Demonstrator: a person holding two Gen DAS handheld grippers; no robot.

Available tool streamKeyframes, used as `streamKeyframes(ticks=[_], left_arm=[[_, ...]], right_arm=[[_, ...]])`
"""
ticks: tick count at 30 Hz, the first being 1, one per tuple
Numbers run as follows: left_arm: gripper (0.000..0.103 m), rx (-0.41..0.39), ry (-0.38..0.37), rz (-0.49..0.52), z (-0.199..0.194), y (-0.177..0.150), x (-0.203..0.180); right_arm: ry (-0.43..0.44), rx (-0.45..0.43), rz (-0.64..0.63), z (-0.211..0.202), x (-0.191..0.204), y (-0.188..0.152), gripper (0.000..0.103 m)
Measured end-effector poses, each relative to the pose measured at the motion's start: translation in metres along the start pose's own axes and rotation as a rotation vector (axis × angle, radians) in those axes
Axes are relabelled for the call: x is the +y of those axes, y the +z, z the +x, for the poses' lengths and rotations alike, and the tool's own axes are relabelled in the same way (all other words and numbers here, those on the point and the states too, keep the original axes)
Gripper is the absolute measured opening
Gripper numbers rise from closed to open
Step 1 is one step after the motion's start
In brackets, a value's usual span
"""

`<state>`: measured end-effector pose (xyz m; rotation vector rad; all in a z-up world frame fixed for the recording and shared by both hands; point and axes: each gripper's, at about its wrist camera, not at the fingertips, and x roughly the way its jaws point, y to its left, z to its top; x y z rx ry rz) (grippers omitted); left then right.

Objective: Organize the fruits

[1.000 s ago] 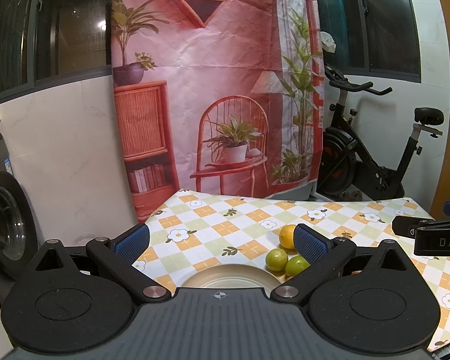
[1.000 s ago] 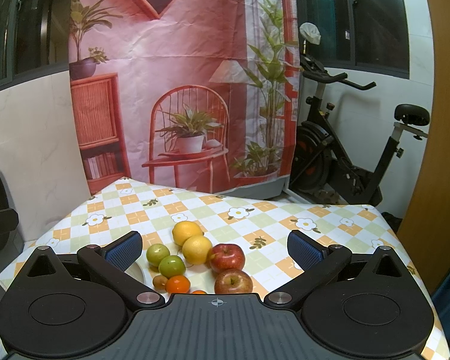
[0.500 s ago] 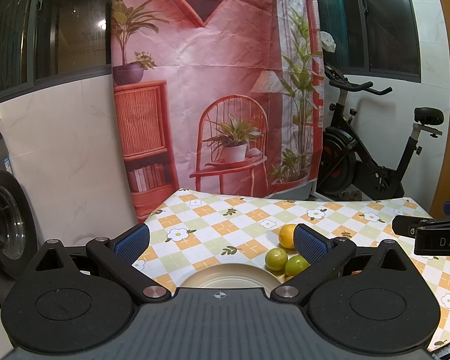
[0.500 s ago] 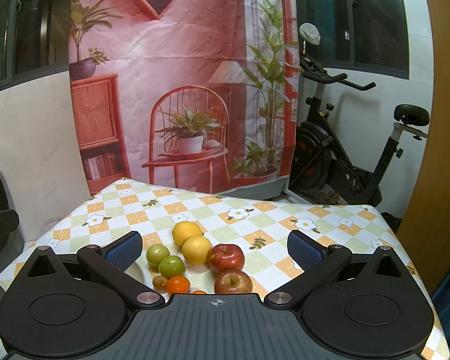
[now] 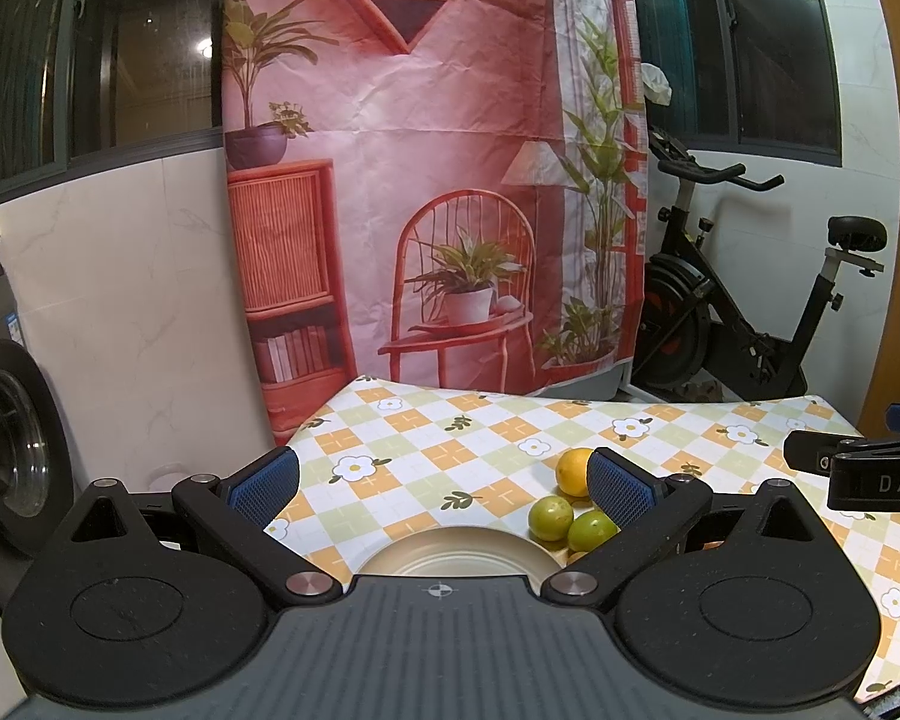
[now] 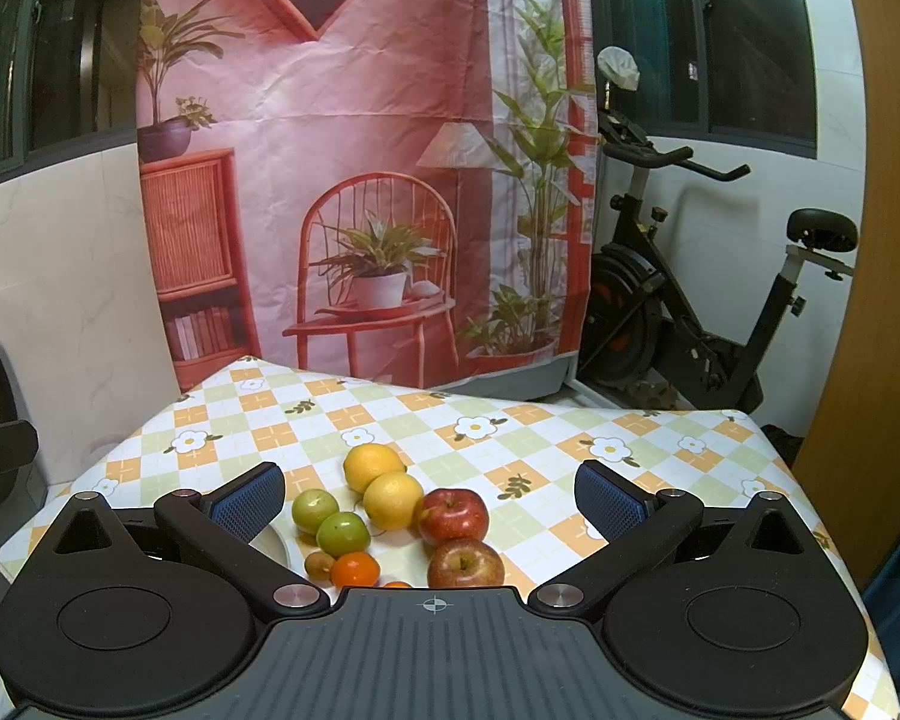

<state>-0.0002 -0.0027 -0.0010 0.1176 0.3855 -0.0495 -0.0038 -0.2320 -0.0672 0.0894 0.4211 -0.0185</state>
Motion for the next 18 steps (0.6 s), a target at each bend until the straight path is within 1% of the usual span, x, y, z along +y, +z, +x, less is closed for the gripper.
streamKeyframes(ticks=[15, 18], left_arm=[[0.103, 0.003, 0.0, -0.005, -0.0004, -0.0006, -0.0002], [0.103, 0.008, 0.006, -0.013, 0.0001, -0.0009, 0.0004]], right_arm=[[0.001, -0.001, 0.001, -0.001, 0.0002, -0.0009, 0.103], [0.001, -0.002, 0.003, 0.0027, 0.0023, -0.0066, 0.103]])
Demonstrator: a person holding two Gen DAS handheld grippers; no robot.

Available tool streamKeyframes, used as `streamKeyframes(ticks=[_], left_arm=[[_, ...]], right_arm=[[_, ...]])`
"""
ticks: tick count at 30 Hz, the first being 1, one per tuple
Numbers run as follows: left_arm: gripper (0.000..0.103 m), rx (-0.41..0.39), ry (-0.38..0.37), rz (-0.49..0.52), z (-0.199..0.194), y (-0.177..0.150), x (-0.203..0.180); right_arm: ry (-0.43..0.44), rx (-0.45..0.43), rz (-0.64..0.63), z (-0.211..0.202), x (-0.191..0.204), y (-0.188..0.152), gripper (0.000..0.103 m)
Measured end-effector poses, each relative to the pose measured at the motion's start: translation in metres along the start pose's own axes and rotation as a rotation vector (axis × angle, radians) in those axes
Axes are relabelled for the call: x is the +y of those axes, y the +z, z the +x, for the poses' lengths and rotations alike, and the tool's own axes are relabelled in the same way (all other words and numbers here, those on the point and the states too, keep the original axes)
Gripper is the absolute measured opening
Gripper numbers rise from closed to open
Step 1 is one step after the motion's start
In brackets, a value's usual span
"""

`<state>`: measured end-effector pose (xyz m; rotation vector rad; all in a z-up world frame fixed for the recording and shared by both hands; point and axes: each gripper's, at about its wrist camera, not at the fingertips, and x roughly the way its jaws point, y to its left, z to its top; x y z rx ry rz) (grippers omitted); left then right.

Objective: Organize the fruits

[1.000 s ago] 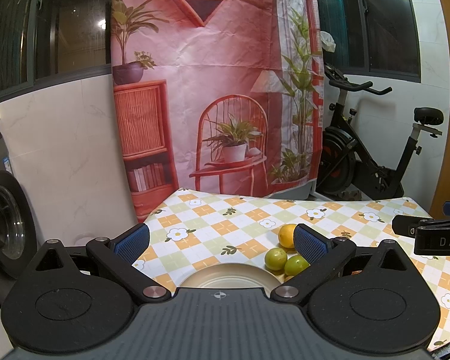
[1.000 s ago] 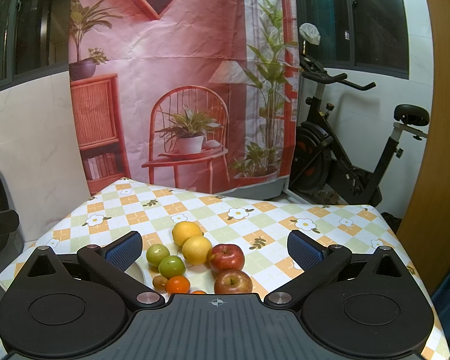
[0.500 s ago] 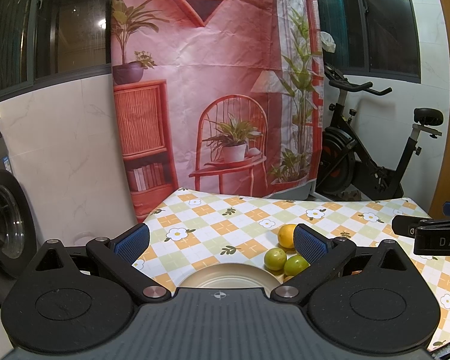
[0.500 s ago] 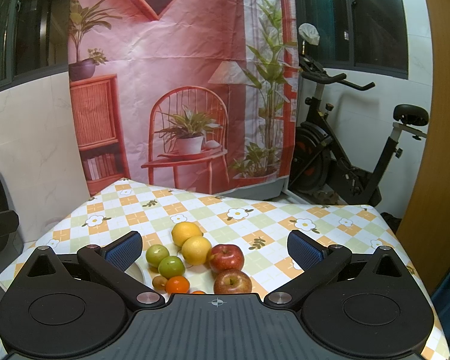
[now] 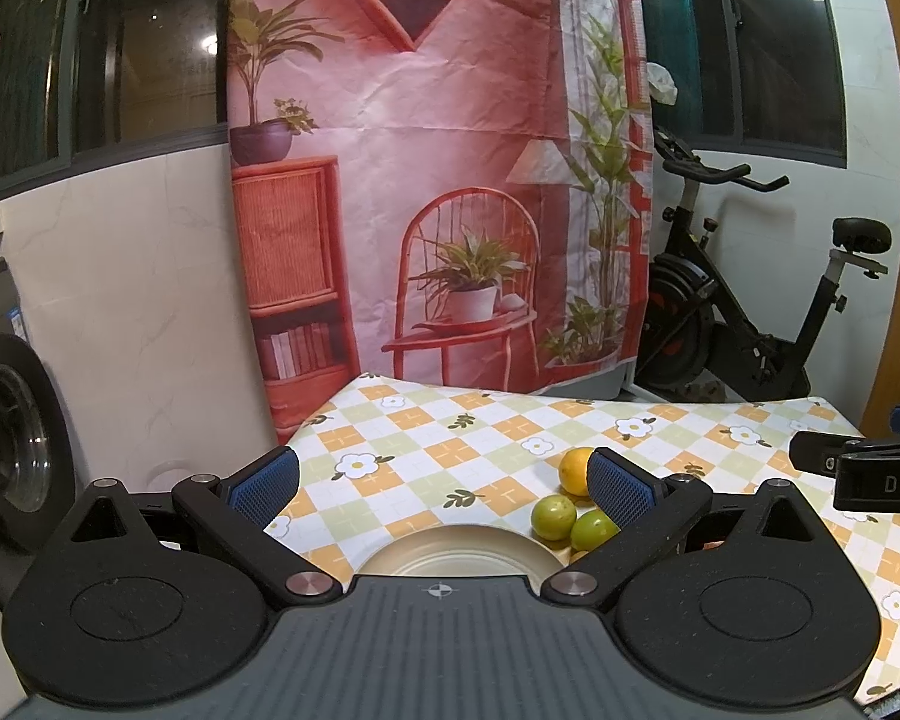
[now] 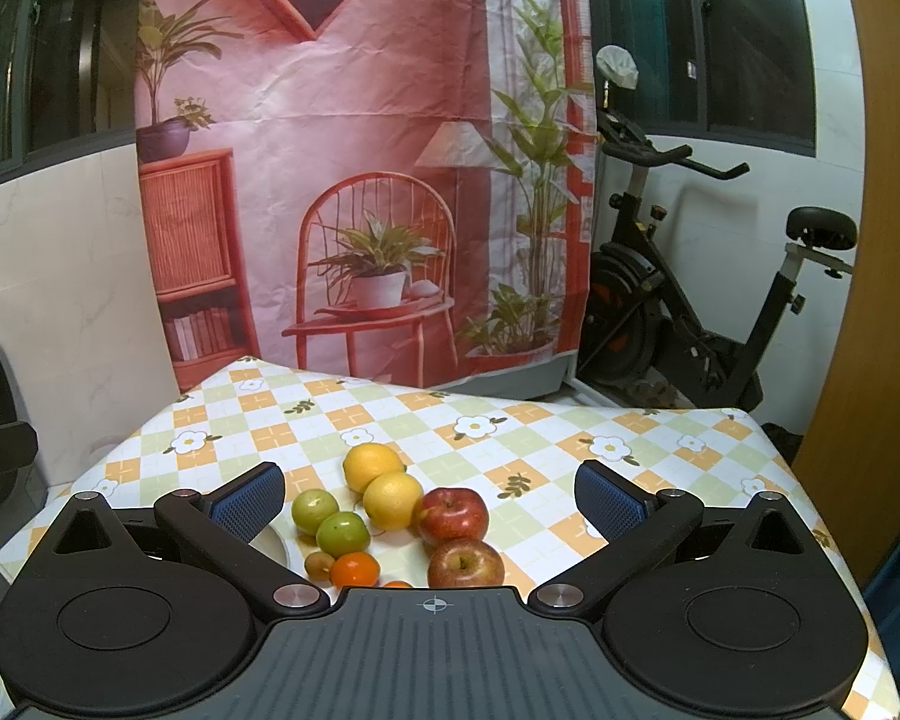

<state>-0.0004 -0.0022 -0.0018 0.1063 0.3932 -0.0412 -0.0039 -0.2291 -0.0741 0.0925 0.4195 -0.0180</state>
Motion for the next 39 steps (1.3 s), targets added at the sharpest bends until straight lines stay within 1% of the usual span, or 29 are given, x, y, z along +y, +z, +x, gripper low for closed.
streamKeyframes(ticks=[2, 3, 4, 9, 10, 14, 17, 19, 21, 22, 24, 26, 28, 31, 35, 39], left_arm=[[0.103, 0.009, 0.002, -0.011, 0.001, 0.0, 0.0], [0.103, 0.014, -0.001, -0.02, 0.002, 0.0, 0.003], [0.103, 0.02, -0.005, -0.03, 0.003, 0.0, 0.004], [0.103, 0.027, -0.011, -0.033, 0.01, -0.003, 0.002], [0.103, 0.028, -0.003, -0.031, 0.012, -0.003, 0.002], [0.102, 0.02, 0.015, -0.025, 0.018, -0.004, 0.003], [0.096, 0.005, 0.013, -0.007, 0.025, -0.005, 0.0], [0.092, 0.015, 0.01, -0.006, 0.033, -0.006, -0.001], [0.09, 0.027, -0.004, -0.041, 0.041, -0.009, 0.0], [0.089, 0.035, -0.02, -0.063, 0.045, -0.011, 0.001], [0.089, 0.046, -0.043, -0.094, 0.053, -0.015, 0.002], [0.088, 0.05, -0.041, -0.087, 0.062, -0.017, -0.002], [0.088, 0.048, -0.045, -0.078, 0.069, -0.016, -0.007], [0.088, 0.052, -0.096, -0.076, 0.081, -0.016, -0.015], [0.088, 0.049, -0.135, -0.052, 0.096, -0.016, -0.033], [0.088, 0.003, -0.183, -0.072, 0.106, -0.02, -0.044]], right_arm=[[0.002, -0.001, 0.001, 0.002, 0.001, -0.004, 0.103], [0.004, -0.004, 0.006, -0.004, -0.004, 0.006, 0.103], [0.006, -0.009, 0.01, -0.006, -0.007, 0.008, 0.103], [0.034, -0.057, 0.017, -0.005, -0.025, 0.011, 0.103], [0.038, -0.07, 0.015, -0.007, -0.034, 0.011, 0.103], [0.054, -0.115, 0.048, 0.013, -0.056, 0.001, 0.103], [0.051, -0.145, 0.07, 0.025, -0.071, -0.008, 0.103], [0.025, -0.158, 0.035, 0.035, -0.075, -0.014, 0.103], [-0.008, -0.175, -0.06, 0.047, -0.073, -0.024, 0.103], [-0.013, -0.176, -0.107, 0.054, -0.072, -0.028, 0.103], [0.01, -0.168, -0.147, 0.064, -0.075, -0.037, 0.103], [0.05, -0.155, -0.159, 0.074, -0.076, -0.043, 0.103], [0.07, -0.148, -0.172, 0.084, -0.077, -0.051, 0.103], [0.094, -0.147, -0.172, 0.095, -0.079, -0.063, 0.103], [0.154, -0.101, -0.119, 0.108, -0.095, -0.08, 0.103], [0.15, -0.078, -0.13, 0.116, -0.1, -0.096, 0.103]])
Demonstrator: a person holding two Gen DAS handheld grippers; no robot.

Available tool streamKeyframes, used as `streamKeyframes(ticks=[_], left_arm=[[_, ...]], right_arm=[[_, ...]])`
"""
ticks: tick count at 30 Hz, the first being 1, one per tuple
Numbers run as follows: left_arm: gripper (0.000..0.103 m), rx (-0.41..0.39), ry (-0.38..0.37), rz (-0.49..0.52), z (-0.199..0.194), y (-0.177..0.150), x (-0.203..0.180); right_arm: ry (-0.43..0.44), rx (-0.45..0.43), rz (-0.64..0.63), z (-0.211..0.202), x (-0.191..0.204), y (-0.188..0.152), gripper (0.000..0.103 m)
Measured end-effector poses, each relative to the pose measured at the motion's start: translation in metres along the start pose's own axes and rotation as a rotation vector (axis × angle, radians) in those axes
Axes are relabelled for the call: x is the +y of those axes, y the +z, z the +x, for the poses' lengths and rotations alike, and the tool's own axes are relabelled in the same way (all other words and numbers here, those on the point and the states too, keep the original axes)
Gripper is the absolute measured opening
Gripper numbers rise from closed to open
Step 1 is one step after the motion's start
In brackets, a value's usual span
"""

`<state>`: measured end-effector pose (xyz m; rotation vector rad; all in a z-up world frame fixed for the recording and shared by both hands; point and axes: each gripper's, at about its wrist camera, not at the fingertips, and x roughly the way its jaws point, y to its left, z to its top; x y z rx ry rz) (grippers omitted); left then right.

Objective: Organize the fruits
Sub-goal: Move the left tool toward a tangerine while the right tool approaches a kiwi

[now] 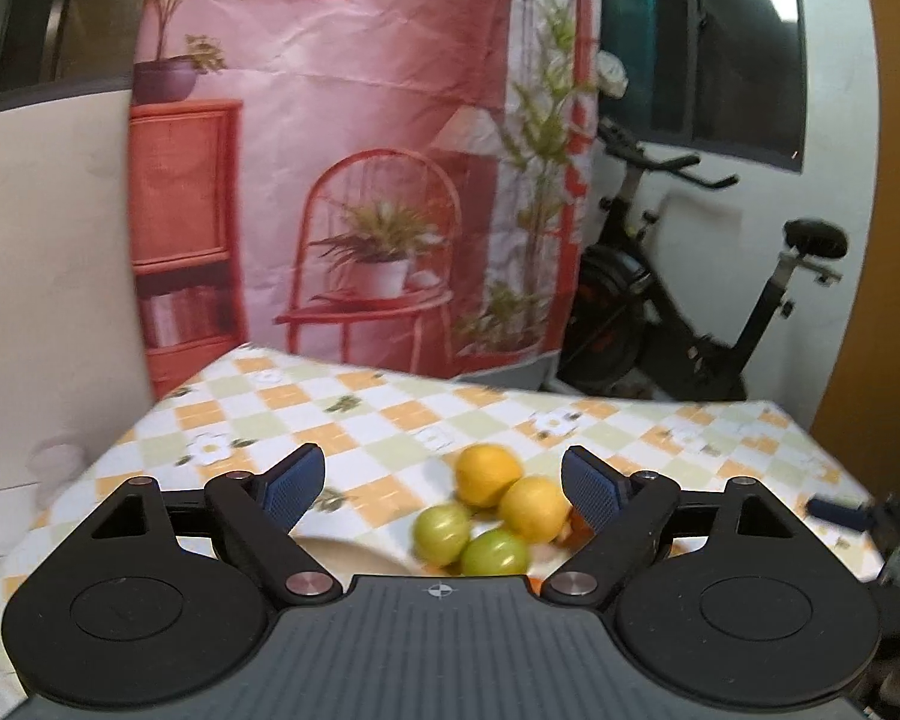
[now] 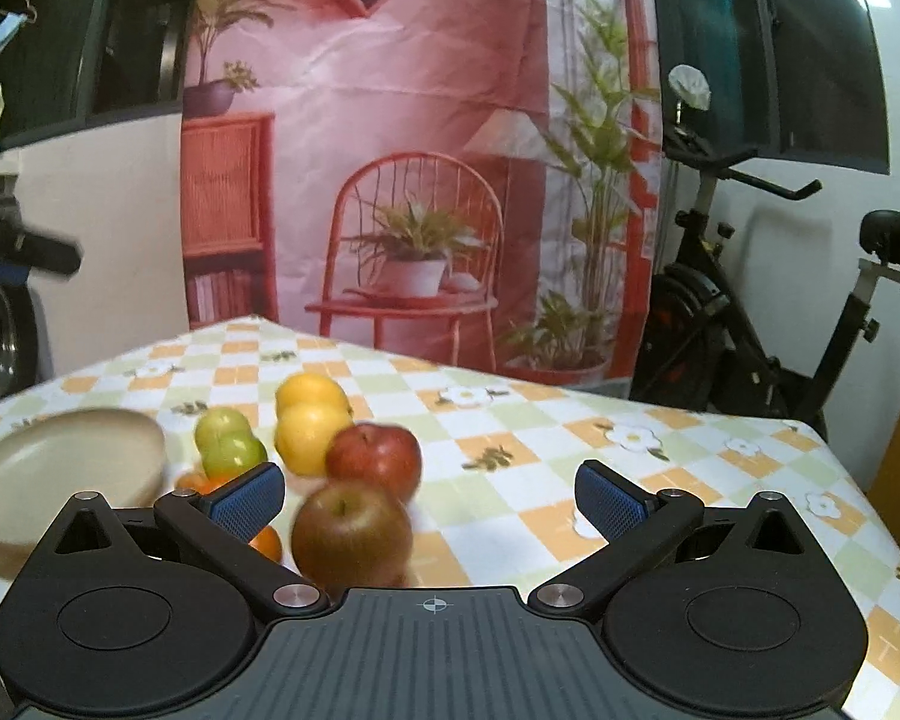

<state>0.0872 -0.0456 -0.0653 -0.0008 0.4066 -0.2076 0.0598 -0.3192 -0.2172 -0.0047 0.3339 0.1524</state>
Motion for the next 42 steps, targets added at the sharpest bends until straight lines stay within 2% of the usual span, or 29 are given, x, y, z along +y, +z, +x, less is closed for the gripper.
streamKeyframes(ticks=[2, 4, 10, 15, 20, 25, 31, 33, 42], left_arm=[[0.088, -0.003, -0.015, -0.023, 0.007, 0.0, -0.004], [0.088, 0.029, -0.023, -0.045, 0.016, 0.003, -0.009], [0.088, 0.07, 0.035, -0.04, 0.03, -0.002, -0.023], [0.087, 0.087, 0.068, 0.012, 0.035, -0.011, -0.026], [0.084, 0.137, 0.059, 0.06, 0.042, -0.021, -0.025], [0.07, 0.163, 0.018, 0.119, 0.043, -0.034, -0.026], [0.062, 0.177, 0.009, 0.116, 0.042, -0.042, -0.022], [0.06, 0.182, -0.002, 0.113, 0.042, -0.044, -0.023], [0.06, 0.189, -0.031, 0.105, 0.044, -0.048, -0.026]], right_arm=[[-0.003, 0.012, -0.02, 0.001, 0.0, -0.005, 0.103], [-0.009, 0.025, -0.046, 0.004, 0.0, -0.008, 0.103], [0.027, 0.064, -0.033, 0.014, -0.003, -0.018, 0.102], [0.066, 0.083, -0.004, 0.017, -0.006, -0.025, 0.098], [0.112, 0.117, 0.048, 0.019, -0.011, -0.031, 0.097], [0.137, 0.12, 0.084, 0.018, -0.015, -0.034, 0.092], [0.166, 0.122, 0.087, 0.016, -0.013, -0.036, 0.072], [0.186, 0.126, 0.087, 0.017, -0.013, -0.037, 0.062], [0.276, 0.168, 0.072, 0.02, -0.008, -0.037, 0.041]])
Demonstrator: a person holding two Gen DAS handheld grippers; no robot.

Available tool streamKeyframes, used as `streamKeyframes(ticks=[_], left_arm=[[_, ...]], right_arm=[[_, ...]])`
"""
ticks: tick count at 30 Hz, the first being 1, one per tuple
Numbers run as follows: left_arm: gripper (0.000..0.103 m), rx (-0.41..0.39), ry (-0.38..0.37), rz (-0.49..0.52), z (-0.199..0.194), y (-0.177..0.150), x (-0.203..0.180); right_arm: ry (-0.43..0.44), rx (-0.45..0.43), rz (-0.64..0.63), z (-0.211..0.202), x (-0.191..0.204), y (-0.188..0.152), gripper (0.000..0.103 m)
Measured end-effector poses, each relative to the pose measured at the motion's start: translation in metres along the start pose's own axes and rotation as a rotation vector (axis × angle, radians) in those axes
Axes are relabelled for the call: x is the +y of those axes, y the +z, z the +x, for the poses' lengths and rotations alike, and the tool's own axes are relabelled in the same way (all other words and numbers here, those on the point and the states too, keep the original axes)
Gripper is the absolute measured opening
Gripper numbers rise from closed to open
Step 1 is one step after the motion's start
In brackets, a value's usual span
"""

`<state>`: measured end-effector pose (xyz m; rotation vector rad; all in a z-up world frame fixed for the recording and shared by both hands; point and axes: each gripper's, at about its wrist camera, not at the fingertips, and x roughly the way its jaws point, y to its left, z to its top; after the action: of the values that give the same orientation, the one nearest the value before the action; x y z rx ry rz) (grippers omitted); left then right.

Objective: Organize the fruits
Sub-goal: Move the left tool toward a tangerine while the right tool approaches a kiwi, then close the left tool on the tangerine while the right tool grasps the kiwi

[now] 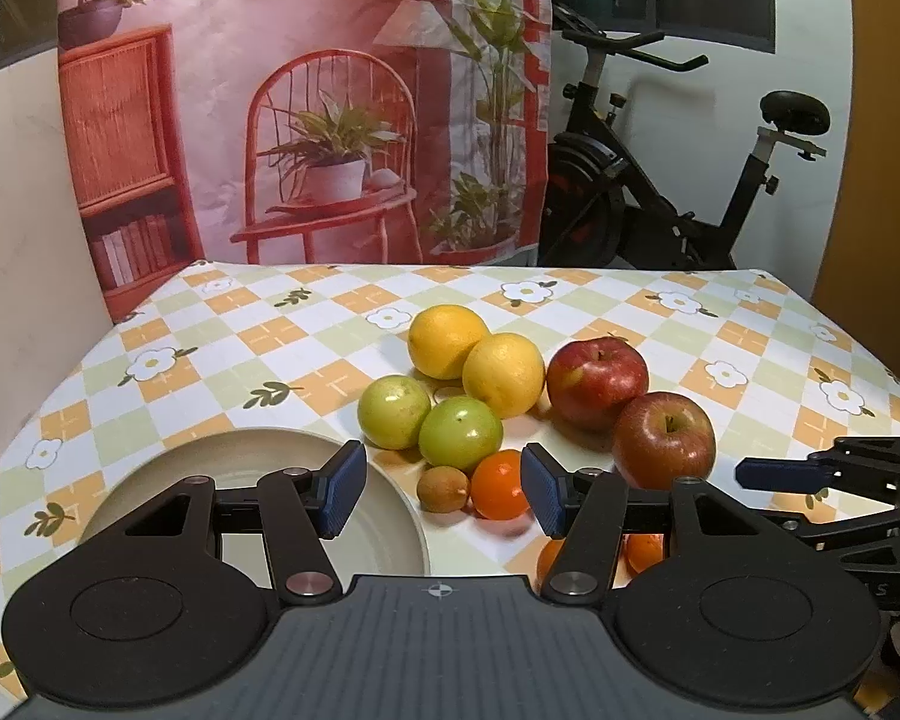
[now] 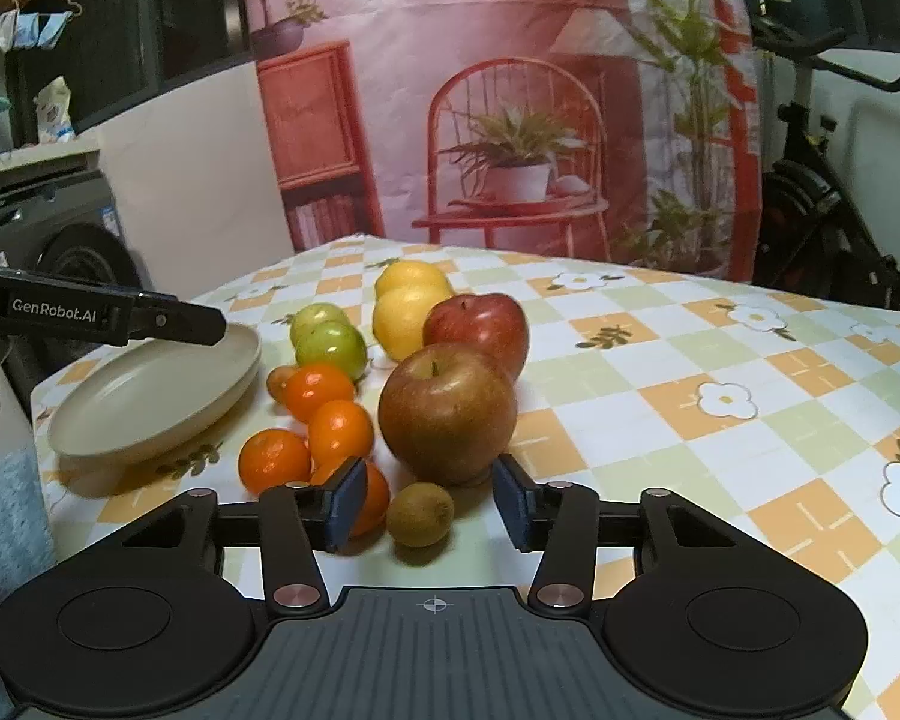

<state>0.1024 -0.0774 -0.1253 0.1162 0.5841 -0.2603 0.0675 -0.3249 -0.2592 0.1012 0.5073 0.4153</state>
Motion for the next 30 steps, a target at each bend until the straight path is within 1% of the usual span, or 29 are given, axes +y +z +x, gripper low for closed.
streamKeyframes(ticks=[6, 12, 18, 25, 27, 30], left_arm=[[0.06, 0.004, -0.021, 0.012, 0.0001, -0.0014, -0.0029], [0.06, 0.021, -0.033, 0.017, 0.0023, -0.0023, -0.0038], [0.06, 0.024, -0.041, 0.02, 0.0022, -0.003, -0.0037], [0.06, 0.028, -0.049, 0.023, 0.0028, -0.0037, -0.0045], [0.06, 0.03, -0.055, 0.025, 0.0034, -0.004, -0.0052], [0.06, 0.033, -0.062, 0.027, 0.0036, -0.0043, -0.005]], right_arm=[[0.012, 0.035, -0.026, 0.0042, 0.0028, -0.0006, 0.032], [0.021, 0.045, -0.055, 0.0046, 0.0045, -0.0014, 0.026], [0.013, 0.057, -0.056, 0.0046, 0.0029, 0.0001, 0.021], [0.013, 0.065, -0.059, 0.0054, 0.0007, 0.0003, 0.021], [0.008, 0.069, -0.056, 0.0065, 0.0003, 0.0001, 0.024], [0.003, 0.077, -0.058, 0.0084, 0.0, 0.0003, 0.025]])
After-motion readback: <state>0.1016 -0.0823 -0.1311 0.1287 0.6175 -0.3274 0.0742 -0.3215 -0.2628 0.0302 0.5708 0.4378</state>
